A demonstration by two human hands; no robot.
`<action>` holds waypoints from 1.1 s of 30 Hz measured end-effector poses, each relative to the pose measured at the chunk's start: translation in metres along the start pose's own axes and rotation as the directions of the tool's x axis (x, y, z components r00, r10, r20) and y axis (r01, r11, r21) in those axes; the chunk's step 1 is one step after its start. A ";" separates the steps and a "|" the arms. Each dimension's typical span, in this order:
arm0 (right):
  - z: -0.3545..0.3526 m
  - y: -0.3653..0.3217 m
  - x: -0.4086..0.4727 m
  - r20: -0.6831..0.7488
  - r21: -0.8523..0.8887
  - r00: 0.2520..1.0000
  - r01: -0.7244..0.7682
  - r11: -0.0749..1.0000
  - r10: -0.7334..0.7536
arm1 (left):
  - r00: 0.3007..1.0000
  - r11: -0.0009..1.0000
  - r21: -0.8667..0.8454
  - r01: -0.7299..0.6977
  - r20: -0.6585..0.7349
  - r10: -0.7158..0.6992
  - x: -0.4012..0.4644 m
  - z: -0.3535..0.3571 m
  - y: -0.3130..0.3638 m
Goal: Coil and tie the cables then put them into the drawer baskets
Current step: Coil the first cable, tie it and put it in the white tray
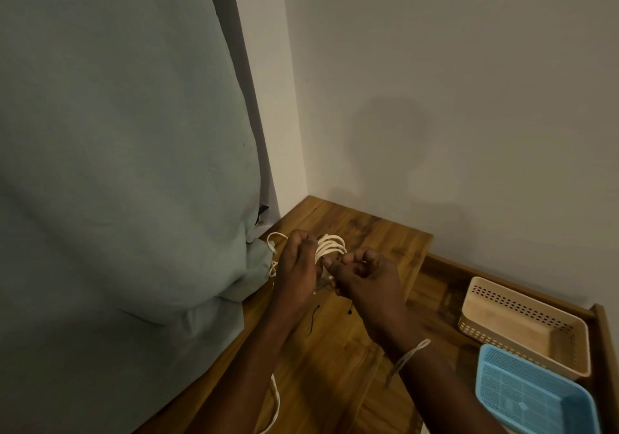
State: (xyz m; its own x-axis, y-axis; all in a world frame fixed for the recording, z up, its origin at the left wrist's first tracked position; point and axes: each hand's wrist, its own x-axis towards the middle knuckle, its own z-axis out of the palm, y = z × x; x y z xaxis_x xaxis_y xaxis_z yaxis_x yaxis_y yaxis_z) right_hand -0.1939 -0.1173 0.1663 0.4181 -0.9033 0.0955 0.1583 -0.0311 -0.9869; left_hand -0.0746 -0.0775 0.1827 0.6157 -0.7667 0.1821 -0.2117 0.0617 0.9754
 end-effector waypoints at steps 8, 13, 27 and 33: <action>-0.029 -0.029 0.022 0.070 0.302 0.995 0.050 0.952 -0.074 | 0.997 0.990 0.116 -0.076 0.019 0.074 -0.005 -0.006 -0.015; -0.022 -0.023 0.036 0.173 0.233 0.980 0.056 0.971 -0.099 | 0.992 0.989 0.094 -0.112 0.069 0.106 -0.004 -0.001 -0.013; -0.019 -0.025 0.038 0.213 -0.132 0.929 0.334 0.933 -0.302 | 0.983 0.980 0.095 -0.178 0.072 0.171 -0.004 -0.001 -0.001; -0.013 -0.026 0.033 0.195 -0.266 0.915 0.397 0.879 -0.354 | 0.975 0.974 0.066 -0.215 0.072 0.210 -0.002 0.002 -0.003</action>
State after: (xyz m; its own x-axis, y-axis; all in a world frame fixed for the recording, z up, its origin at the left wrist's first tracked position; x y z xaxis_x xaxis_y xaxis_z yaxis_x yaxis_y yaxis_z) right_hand -0.1962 -0.1525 0.1938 0.5007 -0.7321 0.4619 0.0670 -0.4993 -0.8639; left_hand -0.0771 -0.0772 0.1795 0.5014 -0.7803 0.3737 -0.3891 0.1825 0.9030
